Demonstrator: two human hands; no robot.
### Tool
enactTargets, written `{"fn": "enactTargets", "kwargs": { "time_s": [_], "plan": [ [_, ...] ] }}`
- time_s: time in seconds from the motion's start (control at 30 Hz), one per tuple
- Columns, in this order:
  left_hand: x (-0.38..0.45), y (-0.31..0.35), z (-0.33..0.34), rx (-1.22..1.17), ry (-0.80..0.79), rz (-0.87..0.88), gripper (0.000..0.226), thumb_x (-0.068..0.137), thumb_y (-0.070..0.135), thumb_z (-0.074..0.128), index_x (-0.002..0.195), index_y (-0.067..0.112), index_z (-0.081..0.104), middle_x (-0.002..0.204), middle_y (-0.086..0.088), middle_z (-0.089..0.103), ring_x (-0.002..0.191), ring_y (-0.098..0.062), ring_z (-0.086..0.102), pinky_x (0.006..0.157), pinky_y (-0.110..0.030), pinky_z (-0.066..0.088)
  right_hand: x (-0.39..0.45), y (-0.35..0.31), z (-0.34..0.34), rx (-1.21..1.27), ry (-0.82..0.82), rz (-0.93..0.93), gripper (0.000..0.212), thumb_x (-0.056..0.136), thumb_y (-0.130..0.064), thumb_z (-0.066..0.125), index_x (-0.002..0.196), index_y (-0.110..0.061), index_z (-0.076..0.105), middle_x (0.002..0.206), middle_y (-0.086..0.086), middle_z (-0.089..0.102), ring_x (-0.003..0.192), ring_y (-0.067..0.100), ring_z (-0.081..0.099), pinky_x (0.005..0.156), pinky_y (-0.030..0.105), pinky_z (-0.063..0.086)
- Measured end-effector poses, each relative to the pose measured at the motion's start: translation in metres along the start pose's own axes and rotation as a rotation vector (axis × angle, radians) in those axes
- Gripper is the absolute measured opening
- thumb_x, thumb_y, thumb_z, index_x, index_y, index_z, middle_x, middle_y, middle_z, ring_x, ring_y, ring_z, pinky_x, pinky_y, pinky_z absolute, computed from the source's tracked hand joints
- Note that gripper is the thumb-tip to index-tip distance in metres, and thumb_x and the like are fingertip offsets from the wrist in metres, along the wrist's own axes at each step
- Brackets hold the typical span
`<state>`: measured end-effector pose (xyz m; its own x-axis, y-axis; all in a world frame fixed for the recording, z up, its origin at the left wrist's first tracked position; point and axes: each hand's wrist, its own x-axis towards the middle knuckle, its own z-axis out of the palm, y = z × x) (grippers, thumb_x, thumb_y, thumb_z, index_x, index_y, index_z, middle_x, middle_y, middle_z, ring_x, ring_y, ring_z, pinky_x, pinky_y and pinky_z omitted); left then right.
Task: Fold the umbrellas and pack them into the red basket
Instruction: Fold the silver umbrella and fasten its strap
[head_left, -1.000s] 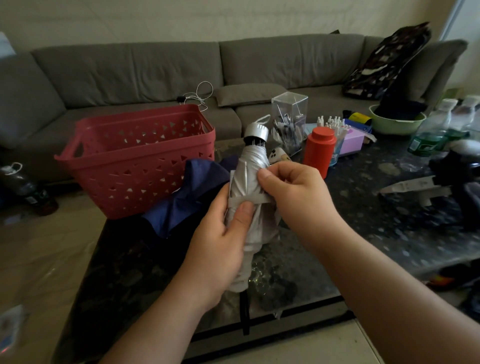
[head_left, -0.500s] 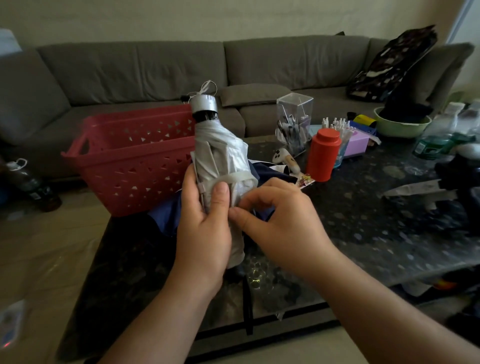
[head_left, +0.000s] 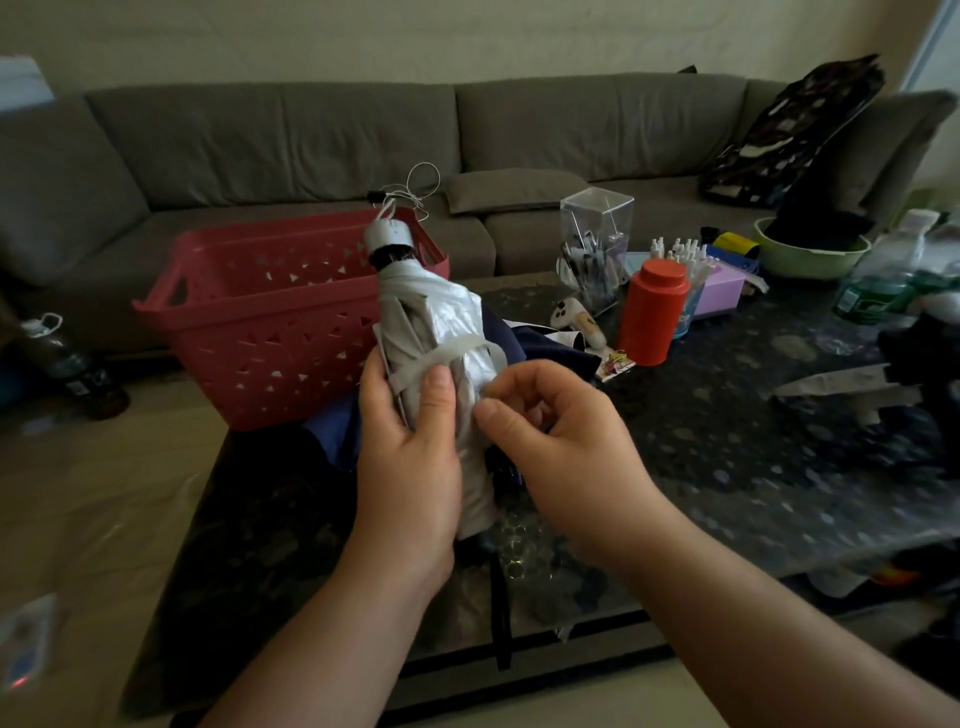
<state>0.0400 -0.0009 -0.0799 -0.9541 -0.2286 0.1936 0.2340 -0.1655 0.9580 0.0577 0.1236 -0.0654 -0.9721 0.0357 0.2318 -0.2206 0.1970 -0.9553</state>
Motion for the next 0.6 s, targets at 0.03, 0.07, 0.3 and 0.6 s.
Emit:
{"fn": "enactTargets", "kwargs": {
  "time_s": [0.03, 0.07, 0.3, 0.6],
  "plan": [
    [0.000, -0.001, -0.001, 0.017, -0.006, 0.019, 0.052, 0.107, 0.037, 0.057, 0.155, 0.046, 0.040, 0.141, 0.015, 0.064, 0.126, -0.007, 0.066, 0.107, -0.044, 0.055, 0.001, 0.000, -0.001, 0.007, 0.016, -0.004, 0.002, 0.097, -0.029, 0.072, 0.097, -0.027, 0.073, 0.080, -0.002, 0.071, 0.069, 0.006, 0.062, 0.069, 0.032, 0.058],
    [-0.001, -0.001, -0.002, 0.043, -0.014, 0.045, 0.053, 0.107, 0.039, 0.058, 0.155, 0.047, 0.038, 0.143, 0.015, 0.063, 0.127, -0.007, 0.065, 0.107, -0.045, 0.055, 0.002, -0.001, -0.001, 0.012, 0.020, -0.009, 0.003, 0.097, -0.030, 0.072, 0.098, -0.027, 0.074, 0.081, -0.002, 0.071, 0.070, 0.007, 0.062, 0.071, 0.033, 0.058],
    [-0.004, -0.006, -0.003, 0.140, -0.044, 0.138, 0.065, 0.100, 0.046, 0.061, 0.159, 0.044, 0.034, 0.149, 0.017, 0.058, 0.132, -0.003, 0.060, 0.112, -0.045, 0.051, 0.005, 0.003, -0.001, 0.053, -0.021, 0.029, 0.018, 0.100, -0.023, 0.069, 0.087, -0.011, 0.073, 0.073, 0.004, 0.066, 0.069, 0.012, 0.059, 0.066, 0.036, 0.051],
    [-0.004, -0.005, -0.005, 0.138, -0.119, 0.084, 0.060, 0.101, 0.047, 0.063, 0.156, 0.047, 0.039, 0.145, 0.017, 0.062, 0.130, -0.004, 0.062, 0.110, -0.045, 0.053, 0.012, -0.002, -0.020, 0.165, 0.016, 0.013, 0.025, 0.084, -0.022, 0.083, 0.081, -0.010, 0.062, 0.068, 0.005, 0.057, 0.063, 0.014, 0.053, 0.060, 0.026, 0.049]
  ]
}}
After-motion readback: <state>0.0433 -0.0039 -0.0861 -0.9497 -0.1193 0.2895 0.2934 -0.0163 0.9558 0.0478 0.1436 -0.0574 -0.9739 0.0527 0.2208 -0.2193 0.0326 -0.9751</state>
